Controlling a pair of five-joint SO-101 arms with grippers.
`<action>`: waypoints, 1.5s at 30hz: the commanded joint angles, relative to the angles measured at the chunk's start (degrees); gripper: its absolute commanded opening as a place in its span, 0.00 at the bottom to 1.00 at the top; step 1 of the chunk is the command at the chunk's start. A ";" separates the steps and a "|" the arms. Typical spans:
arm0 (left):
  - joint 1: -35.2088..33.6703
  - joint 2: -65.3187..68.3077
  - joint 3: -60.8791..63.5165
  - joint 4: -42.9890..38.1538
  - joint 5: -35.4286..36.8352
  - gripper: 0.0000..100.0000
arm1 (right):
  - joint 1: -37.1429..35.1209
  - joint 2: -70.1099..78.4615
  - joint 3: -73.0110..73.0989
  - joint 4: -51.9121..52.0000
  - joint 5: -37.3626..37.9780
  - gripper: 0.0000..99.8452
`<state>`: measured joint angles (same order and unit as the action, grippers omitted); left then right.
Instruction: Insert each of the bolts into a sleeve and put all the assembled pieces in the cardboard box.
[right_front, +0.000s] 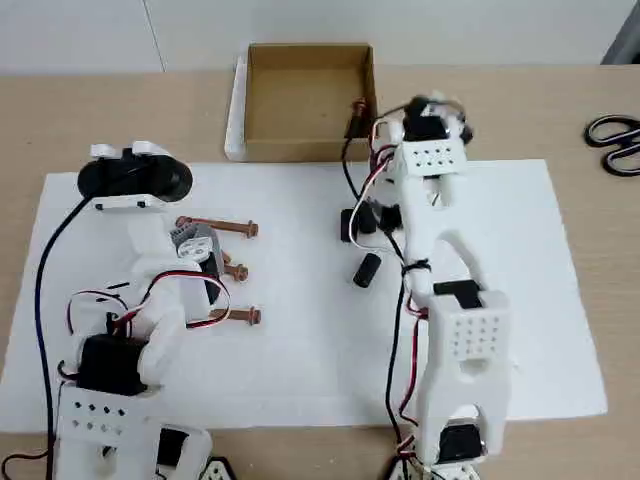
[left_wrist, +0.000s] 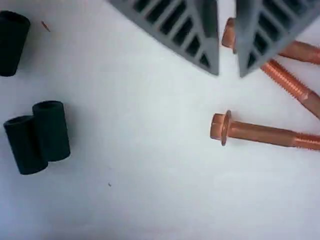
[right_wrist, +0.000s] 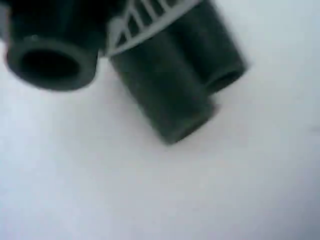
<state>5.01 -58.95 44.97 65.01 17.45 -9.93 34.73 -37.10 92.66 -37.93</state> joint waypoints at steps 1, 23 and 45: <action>0.44 -1.05 -2.59 0.00 0.26 0.01 | -0.40 -8.84 -2.64 2.77 1.93 0.00; 0.53 4.48 -28.35 24.88 -8.62 0.02 | 1.45 -35.82 37.63 3.74 10.55 0.00; 16.70 24.09 -20.35 32.97 -50.11 0.01 | 11.65 -45.41 62.77 -2.86 39.74 0.00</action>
<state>21.19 -35.56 24.57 97.80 -30.55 0.97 -7.91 25.76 89.93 -3.47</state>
